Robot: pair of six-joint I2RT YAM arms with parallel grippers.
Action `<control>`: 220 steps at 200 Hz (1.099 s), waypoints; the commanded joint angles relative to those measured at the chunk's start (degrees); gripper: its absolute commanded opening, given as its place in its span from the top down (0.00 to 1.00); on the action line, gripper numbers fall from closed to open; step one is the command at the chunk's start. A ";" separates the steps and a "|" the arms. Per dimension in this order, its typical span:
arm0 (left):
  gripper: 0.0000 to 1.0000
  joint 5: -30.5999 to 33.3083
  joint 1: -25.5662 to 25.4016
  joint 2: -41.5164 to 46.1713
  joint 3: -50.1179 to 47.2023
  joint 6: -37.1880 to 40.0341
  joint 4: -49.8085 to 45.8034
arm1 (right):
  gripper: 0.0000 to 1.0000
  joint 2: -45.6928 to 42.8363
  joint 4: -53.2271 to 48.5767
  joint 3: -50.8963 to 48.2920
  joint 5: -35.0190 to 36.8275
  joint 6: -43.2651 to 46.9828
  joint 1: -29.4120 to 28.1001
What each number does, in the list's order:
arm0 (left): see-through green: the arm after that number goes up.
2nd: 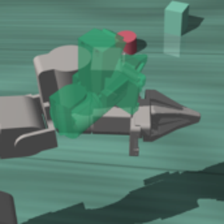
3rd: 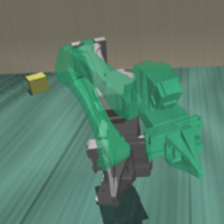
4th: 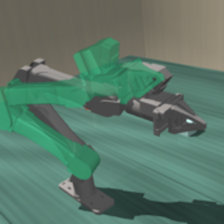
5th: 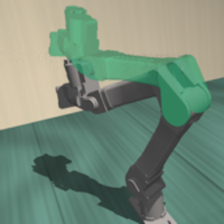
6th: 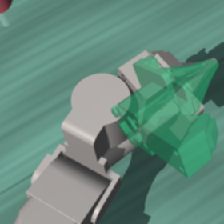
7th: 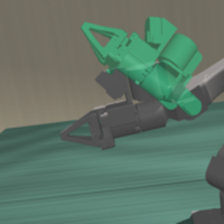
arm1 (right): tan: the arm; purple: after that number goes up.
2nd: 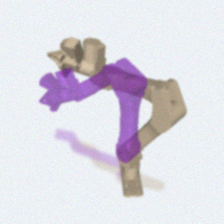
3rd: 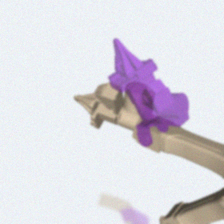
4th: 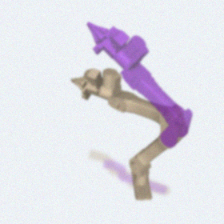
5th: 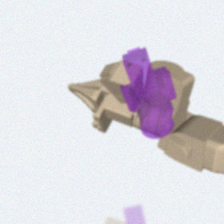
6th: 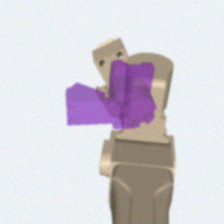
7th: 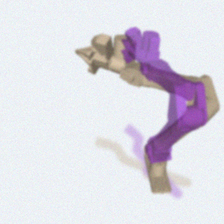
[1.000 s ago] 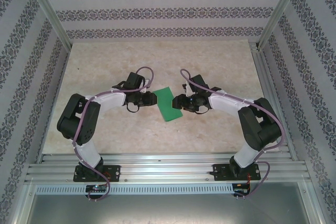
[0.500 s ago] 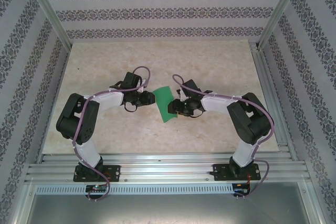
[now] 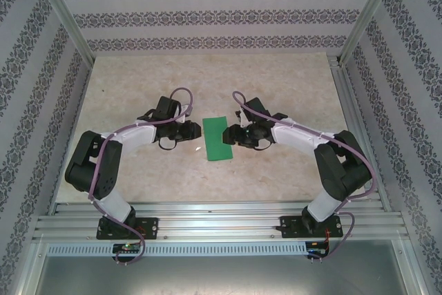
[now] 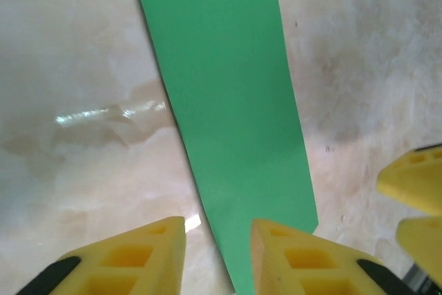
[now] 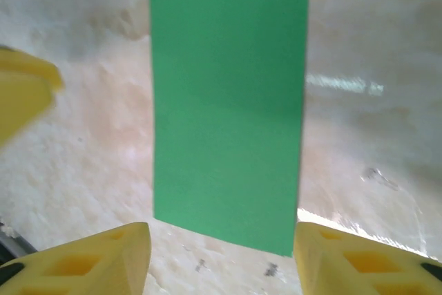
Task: Fold a paper plane with a square sheet of paper (fold left side to right side)
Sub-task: Hold the square sheet of paper at the center of the table.
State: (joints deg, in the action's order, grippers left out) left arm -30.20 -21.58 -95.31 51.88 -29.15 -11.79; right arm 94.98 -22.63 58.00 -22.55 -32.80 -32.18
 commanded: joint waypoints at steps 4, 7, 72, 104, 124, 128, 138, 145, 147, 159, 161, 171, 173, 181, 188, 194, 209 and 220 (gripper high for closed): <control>0.76 -5.87 -1.18 1.09 -2.62 -1.80 6.54 | 0.54 5.22 5.24 5.26 -5.16 -0.66 -0.03; 0.77 -6.29 -1.25 1.02 -3.03 -2.32 7.43 | 0.57 6.27 5.68 6.07 -5.74 -0.99 -0.07; 0.87 -8.77 -4.87 -2.90 -4.74 -7.60 17.05 | 0.76 23.58 12.60 19.61 -13.05 -6.40 -0.24; 0.87 -8.29 -5.15 -3.04 -5.69 -8.03 19.06 | 0.76 27.14 12.99 21.88 -14.09 -6.64 -0.25; 0.87 -8.02 -5.75 -3.45 -5.66 -7.45 19.64 | 0.76 28.73 11.94 21.98 -13.58 -6.57 -0.24; 0.87 -8.04 -5.94 -3.67 -5.56 -7.37 19.81 | 0.77 28.99 11.36 21.98 -13.10 -6.30 -0.21; 0.87 -8.19 -6.44 -4.42 -5.32 -6.99 20.32 | 0.77 29.57 9.65 21.97 -11.88 -5.70 -0.20; 0.87 -8.21 -6.82 -4.95 -4.97 -6.67 20.36 | 0.77 29.89 8.37 21.98 -11.01 -5.17 -0.25; 0.87 -8.23 -6.92 -5.14 -4.84 -6.61 20.44 | 0.78 30.04 8.15 21.98 -10.85 -5.06 -0.25; 0.87 -8.13 -7.35 -5.97 -4.30 -5.75 20.27 | 0.79 30.59 7.49 21.57 -10.44 -4.84 -0.30; 0.87 -8.06 -7.45 -6.02 -4.21 -5.48 20.20 | 0.79 30.72 7.33 21.55 -10.38 -4.76 -0.33; 0.87 -7.51 -7.55 -6.37 -3.97 -4.53 19.76 | 0.80 31.11 6.54 21.32 -9.94 -4.32 -0.44; 0.87 -7.47 -7.54 -6.49 -3.91 -4.28 19.63 | 0.80 31.07 6.37 21.31 -9.79 -4.23 -0.49; 0.88 -7.16 -7.51 -6.79 -3.65 -3.37 19.19 | 0.81 31.28 5.73 21.11 -9.26 -3.74 -0.58; 0.88 -7.08 -7.51 -6.97 -3.65 -2.60 19.22 | 0.81 31.36 5.56 20.89 -8.82 -3.55 -0.66; 0.88 -7.01 -7.55 -7.06 -3.78 -1.75 19.09 | 0.81 31.44 5.54 20.68 -8.68 -3.44 -0.76; 0.88 -7.17 -7.59 -7.02 -4.63 0.40 19.77 | 0.81 31.54 5.58 20.32 -8.67 -3.33 -0.69; 0.89 -7.18 -7.60 -6.86 -5.48 1.88 20.48 | 0.82 31.65 5.47 20.23 -8.49 -3.24 -0.76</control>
State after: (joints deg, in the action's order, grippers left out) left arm -37.21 -28.67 -102.06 46.68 -32.71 5.87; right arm 123.94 -13.43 79.09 -34.17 -37.80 -32.25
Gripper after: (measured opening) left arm 0.117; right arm 0.188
